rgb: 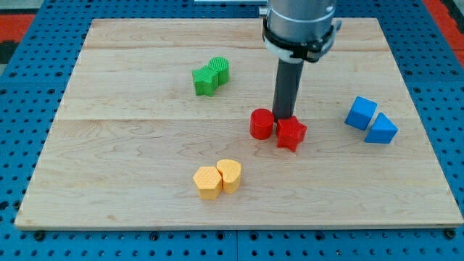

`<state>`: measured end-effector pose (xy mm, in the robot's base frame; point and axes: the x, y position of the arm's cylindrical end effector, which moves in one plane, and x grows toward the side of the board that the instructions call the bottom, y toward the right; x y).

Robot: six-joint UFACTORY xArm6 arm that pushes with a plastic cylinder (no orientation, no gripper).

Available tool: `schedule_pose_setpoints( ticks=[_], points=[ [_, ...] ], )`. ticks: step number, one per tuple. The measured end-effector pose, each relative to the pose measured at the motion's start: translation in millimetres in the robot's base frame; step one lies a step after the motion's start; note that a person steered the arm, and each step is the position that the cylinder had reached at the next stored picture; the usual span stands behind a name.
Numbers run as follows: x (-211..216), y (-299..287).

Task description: Push red circle along with red star to bottom right

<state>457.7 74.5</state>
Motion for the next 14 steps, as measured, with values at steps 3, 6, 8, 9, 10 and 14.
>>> schedule_pose_setpoints(
  ticks=[3, 6, 8, 9, 10, 14],
  points=[
    [74, 61],
    [112, 19],
    [128, 92],
    [123, 65],
    [62, 28],
    [59, 2]
  ],
)
